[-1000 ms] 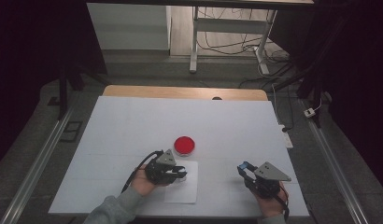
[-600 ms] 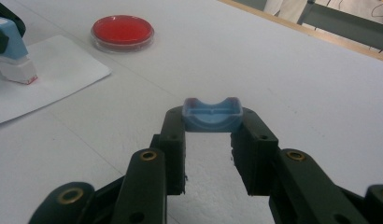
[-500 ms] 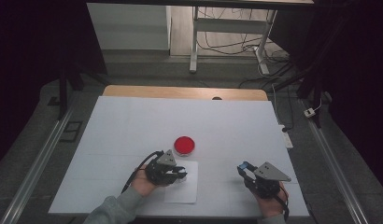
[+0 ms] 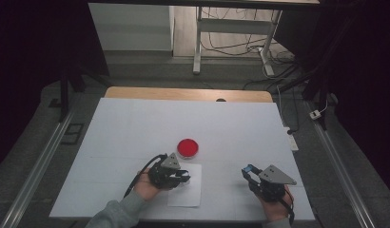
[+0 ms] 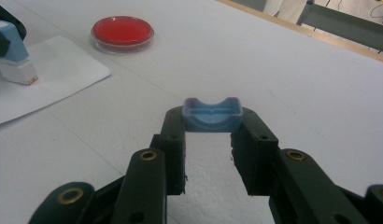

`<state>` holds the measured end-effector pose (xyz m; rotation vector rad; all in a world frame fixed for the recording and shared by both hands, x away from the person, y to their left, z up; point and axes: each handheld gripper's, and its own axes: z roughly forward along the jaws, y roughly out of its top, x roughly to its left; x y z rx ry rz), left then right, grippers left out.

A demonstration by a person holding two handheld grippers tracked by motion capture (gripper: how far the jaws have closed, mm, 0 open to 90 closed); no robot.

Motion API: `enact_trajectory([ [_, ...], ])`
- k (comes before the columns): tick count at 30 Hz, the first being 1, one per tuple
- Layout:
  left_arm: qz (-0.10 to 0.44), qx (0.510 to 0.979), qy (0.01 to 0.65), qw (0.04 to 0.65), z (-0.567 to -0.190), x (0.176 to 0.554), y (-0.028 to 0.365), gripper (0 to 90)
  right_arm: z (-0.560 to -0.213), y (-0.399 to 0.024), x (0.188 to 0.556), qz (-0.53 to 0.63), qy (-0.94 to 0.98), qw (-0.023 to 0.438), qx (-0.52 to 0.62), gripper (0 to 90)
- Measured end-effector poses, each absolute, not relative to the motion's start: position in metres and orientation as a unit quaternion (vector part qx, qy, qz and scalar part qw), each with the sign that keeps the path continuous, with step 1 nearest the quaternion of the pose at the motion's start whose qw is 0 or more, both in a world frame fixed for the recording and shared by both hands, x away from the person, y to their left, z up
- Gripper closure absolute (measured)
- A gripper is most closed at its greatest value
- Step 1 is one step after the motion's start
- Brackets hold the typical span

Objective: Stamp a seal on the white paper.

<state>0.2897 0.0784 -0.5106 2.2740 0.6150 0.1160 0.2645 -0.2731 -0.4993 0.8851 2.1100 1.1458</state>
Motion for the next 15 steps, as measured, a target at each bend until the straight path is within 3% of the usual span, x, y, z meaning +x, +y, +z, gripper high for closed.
enact_trajectory([
  [15, 0.049, 0.897, 0.236, 0.369, -0.5116, 0.2895, 0.0764, 76.2, -0.4996, -0.2728, 0.2647, 0.429, 0.79, 0.287, 0.331, 65.9],
])
